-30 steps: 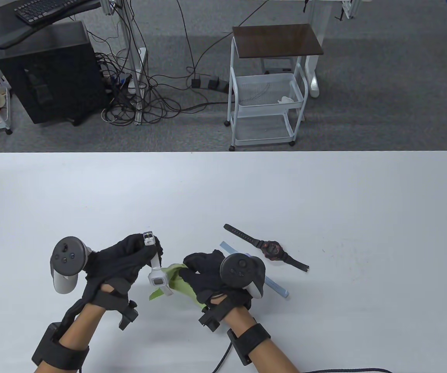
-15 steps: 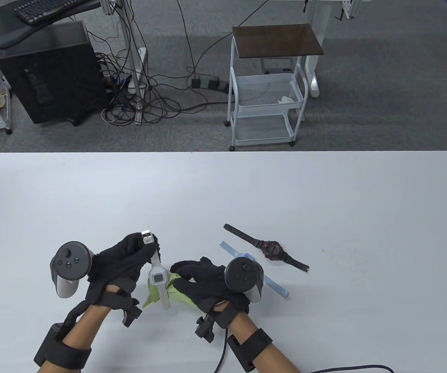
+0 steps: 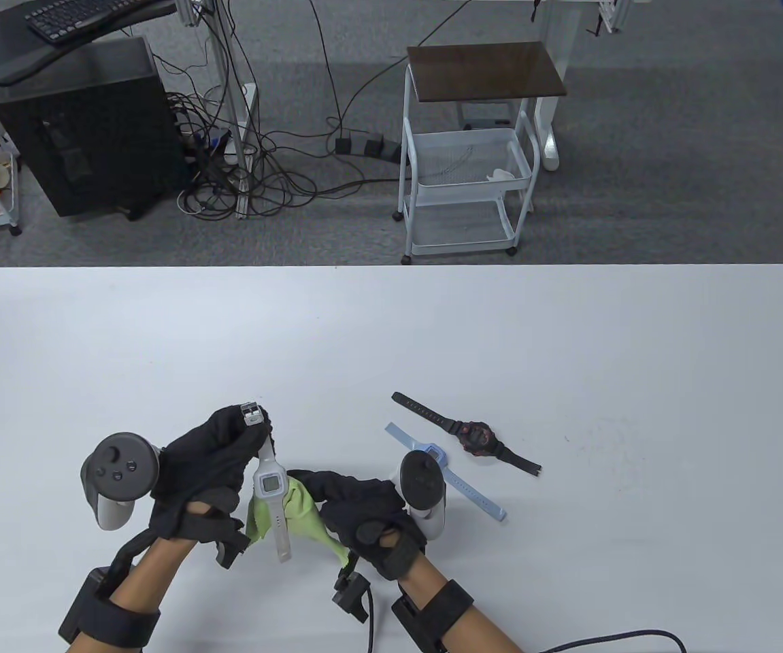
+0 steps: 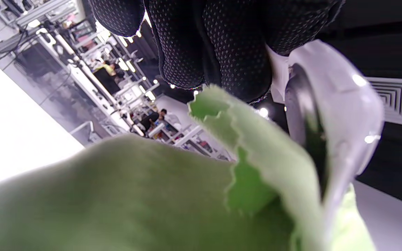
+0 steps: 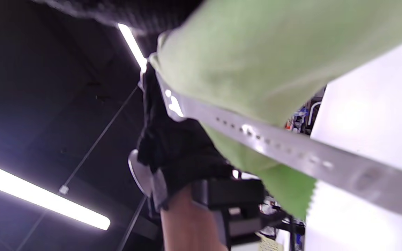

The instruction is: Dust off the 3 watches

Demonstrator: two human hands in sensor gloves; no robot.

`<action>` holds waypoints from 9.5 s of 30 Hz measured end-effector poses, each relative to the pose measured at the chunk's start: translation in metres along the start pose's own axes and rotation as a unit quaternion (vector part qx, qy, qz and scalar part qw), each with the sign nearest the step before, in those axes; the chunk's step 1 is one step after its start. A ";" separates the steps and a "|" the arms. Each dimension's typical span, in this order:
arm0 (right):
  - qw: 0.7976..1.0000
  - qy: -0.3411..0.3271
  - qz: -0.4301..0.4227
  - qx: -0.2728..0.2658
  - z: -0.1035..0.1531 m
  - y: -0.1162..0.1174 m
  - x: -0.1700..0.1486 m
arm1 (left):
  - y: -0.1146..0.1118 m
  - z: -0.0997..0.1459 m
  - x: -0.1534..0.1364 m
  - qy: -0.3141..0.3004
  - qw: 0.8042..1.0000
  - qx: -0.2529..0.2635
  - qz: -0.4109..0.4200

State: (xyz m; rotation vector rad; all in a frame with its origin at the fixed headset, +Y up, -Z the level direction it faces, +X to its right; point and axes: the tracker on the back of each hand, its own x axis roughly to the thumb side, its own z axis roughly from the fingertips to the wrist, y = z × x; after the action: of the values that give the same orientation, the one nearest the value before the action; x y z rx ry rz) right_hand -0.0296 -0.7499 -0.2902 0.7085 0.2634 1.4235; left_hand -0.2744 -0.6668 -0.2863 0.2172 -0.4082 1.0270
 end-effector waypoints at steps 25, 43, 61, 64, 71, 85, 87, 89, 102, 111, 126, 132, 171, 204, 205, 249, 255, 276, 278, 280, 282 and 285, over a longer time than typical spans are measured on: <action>0.996 0.006 -0.058 -0.072 0.004 0.030 -0.015 | -0.010 0.005 0.009 -0.019 1.000 0.011 0.023; 0.991 0.018 0.009 -0.133 0.007 0.018 -0.019 | -0.007 0.003 0.008 -0.017 0.997 0.002 0.080; 0.990 0.055 0.026 -0.130 0.010 0.020 -0.027 | 0.003 0.001 0.007 -0.014 0.995 0.013 0.099; 0.990 0.058 0.026 -0.129 0.010 0.020 -0.027 | 0.005 0.001 0.007 -0.012 0.995 0.013 0.102; 0.992 0.053 0.041 -0.108 0.008 0.022 -0.025 | 0.007 0.000 0.006 -0.010 0.994 0.016 0.106; 0.989 0.092 0.058 -0.105 0.010 0.020 -0.030 | 0.017 0.000 0.002 -0.005 0.991 0.034 0.133; 0.989 0.089 0.067 -0.102 0.010 0.021 -0.029 | 0.017 0.000 0.002 -0.004 0.991 0.032 0.132; 0.989 0.083 0.081 -0.095 0.010 0.022 -0.027 | 0.017 0.000 0.002 -0.004 0.990 0.034 0.135; 0.985 0.105 0.100 -0.091 0.010 0.018 -0.030 | 0.024 0.000 0.001 -0.005 0.988 0.049 0.143; 0.983 0.089 0.137 -0.082 0.009 0.018 -0.026 | 0.023 0.000 0.001 -0.005 0.988 0.043 0.146; 0.973 0.106 0.193 -0.074 0.012 0.007 -0.025 | 0.023 0.002 -0.001 -0.007 0.989 0.057 0.136; 0.941 0.117 0.315 -0.048 0.014 0.004 -0.021 | 0.027 0.001 -0.002 0.001 0.989 0.061 0.133; 0.757 0.208 0.613 0.087 0.001 0.013 -0.036 | 0.015 0.001 -0.033 0.049 0.993 0.025 0.103; 0.876 0.200 0.438 0.009 0.016 -0.044 0.017 | 0.007 -0.002 -0.038 0.066 0.993 0.002 0.094; 0.883 0.189 0.430 -0.008 0.018 -0.050 0.022 | 0.006 -0.002 -0.038 0.067 0.993 0.002 0.093; 0.942 0.067 0.234 -0.231 0.048 -0.126 0.035 | -0.055 -0.118 -0.138 0.264 0.947 -0.167 0.070; 0.942 0.070 0.242 -0.224 0.046 -0.124 0.033 | -0.063 -0.121 -0.152 0.291 0.939 -0.180 0.026; 0.941 0.078 0.251 -0.213 0.045 -0.120 0.029 | -0.091 -0.130 -0.173 0.356 0.900 -0.221 -0.119; 0.941 0.079 0.252 -0.211 0.045 -0.120 0.029 | -0.091 -0.130 -0.173 0.357 0.900 -0.220 -0.121; 0.941 0.079 0.254 -0.210 0.045 -0.119 0.028 | -0.092 -0.130 -0.173 0.359 0.897 -0.221 -0.134; 0.941 0.079 0.255 -0.209 0.045 -0.119 0.028 | -0.092 -0.130 -0.173 0.358 0.895 -0.223 -0.143; 0.941 0.079 0.256 -0.207 0.044 -0.118 0.028 | -0.091 -0.129 -0.172 0.361 0.892 -0.223 -0.154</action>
State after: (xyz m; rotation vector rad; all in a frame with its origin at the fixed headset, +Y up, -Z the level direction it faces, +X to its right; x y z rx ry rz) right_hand 0.0955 -0.7347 -0.3191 0.3201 -0.1118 1.9599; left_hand -0.2442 -0.8009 -0.4755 -0.4972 0.0820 0.6120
